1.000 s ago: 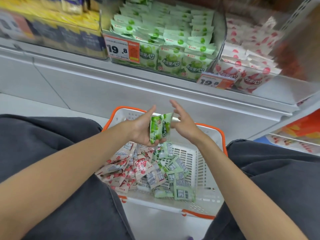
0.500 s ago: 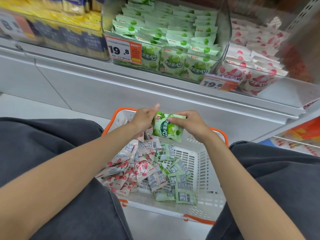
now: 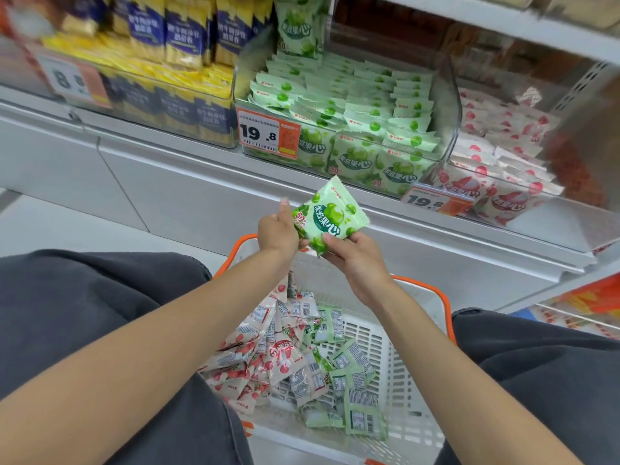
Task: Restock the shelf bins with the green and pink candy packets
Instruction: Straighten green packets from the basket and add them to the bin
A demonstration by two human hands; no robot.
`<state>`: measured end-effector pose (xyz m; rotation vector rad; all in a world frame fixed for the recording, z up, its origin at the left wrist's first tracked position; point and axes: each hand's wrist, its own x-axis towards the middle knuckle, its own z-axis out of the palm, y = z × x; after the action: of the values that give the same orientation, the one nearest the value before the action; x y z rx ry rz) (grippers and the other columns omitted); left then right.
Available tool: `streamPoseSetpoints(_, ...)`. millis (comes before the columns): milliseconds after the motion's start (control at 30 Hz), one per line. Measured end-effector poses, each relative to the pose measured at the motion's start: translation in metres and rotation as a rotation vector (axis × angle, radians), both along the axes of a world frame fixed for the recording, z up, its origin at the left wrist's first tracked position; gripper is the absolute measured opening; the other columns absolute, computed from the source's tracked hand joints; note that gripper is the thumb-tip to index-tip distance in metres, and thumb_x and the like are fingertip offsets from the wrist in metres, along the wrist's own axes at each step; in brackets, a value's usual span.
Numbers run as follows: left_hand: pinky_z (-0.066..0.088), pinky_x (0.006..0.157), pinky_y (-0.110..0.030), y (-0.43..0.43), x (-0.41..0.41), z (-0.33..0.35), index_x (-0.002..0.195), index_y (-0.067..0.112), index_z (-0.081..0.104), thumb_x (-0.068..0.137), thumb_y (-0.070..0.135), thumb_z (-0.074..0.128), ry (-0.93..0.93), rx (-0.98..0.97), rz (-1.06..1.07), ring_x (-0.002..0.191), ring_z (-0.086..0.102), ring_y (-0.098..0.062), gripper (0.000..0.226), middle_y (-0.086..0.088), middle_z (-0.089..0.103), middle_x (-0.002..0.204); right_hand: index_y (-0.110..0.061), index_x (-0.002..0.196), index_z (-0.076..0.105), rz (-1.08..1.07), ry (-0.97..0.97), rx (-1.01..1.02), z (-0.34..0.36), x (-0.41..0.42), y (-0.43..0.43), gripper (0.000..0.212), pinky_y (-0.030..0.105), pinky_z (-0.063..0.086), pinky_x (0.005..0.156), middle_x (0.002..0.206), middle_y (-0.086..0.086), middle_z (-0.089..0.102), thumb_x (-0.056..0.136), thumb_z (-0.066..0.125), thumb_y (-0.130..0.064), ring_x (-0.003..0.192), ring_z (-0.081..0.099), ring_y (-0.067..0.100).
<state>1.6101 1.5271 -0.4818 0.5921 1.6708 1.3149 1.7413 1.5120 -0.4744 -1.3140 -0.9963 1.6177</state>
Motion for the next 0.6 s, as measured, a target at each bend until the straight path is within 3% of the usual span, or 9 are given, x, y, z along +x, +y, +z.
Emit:
streamPoseSetpoints(67,0.058,0.075,-0.045,0.011,-0.01,0.014,0.073,0.016,0.06,0.104,0.046,0.031,0.171,0.092,-0.016,0.068,0.067,-0.03,0.053,-0.012,0.068,0.078,0.001,0.116,0.061,-0.002,-0.094,0.088,0.021,-0.001,0.015,0.027,0.031,0.057,0.084,0.111,0.012,0.071,0.088,0.065,0.0,0.099,0.069,0.025)
streamPoseSetpoints(133,0.053,0.081,-0.044,0.023,-0.022,0.036,0.088,0.013,0.065,0.104,0.045,0.029,0.374,0.206,-0.015,0.087,0.065,-0.03,0.05,-0.009,0.069,0.092,-0.002,0.113,0.063,-0.006,-0.141,0.172,0.047,0.0,0.034,0.025,0.028,0.058,0.08,0.109,0.012,0.071,0.088,0.065,0.001,0.093,0.069,0.022)
streamPoseSetpoints(300,0.037,0.059,-0.035,0.07,-0.061,0.097,0.085,0.021,0.051,0.102,0.033,0.04,0.811,0.42,0.058,0.077,0.054,-0.021,0.023,0.005,0.054,0.079,-0.007,0.097,0.064,-0.028,-0.195,0.321,0.124,-0.015,0.108,0.013,0.027,0.057,0.07,0.1,0.01,0.07,0.086,0.068,-0.003,0.08,0.067,0.018)
streamPoseSetpoints(433,0.045,0.066,-0.038,0.109,-0.092,0.11,0.086,0.017,0.051,0.099,0.028,0.046,1.063,0.465,0.115,0.083,0.051,-0.022,0.018,0.0,0.053,0.088,-0.015,0.089,0.049,-0.057,-0.316,0.361,0.155,-0.048,0.181,0.026,0.027,0.055,0.067,0.091,0.009,0.056,0.082,0.072,-0.004,0.073,0.057,0.018)
streamPoseSetpoints(500,0.043,0.065,-0.035,0.124,-0.104,0.103,0.086,0.016,0.051,0.099,0.027,0.047,1.138,0.471,0.126,0.082,0.049,-0.021,0.017,0.0,0.051,0.087,-0.011,0.098,0.046,-0.118,-0.429,0.368,0.156,-0.067,0.215,0.031,0.031,0.056,0.074,0.087,0.004,0.052,0.082,0.072,-0.007,0.071,0.054,0.014)
streamPoseSetpoints(600,0.037,0.059,-0.031,0.137,-0.119,0.092,0.085,0.015,0.048,0.097,0.027,0.045,1.263,0.562,0.107,0.076,0.047,-0.021,0.018,-0.002,0.049,0.084,-0.006,0.12,0.055,-0.154,-0.562,0.438,0.158,-0.098,0.253,0.047,0.032,0.056,0.079,0.104,0.005,0.063,0.079,0.077,-0.016,0.088,0.063,0.019)
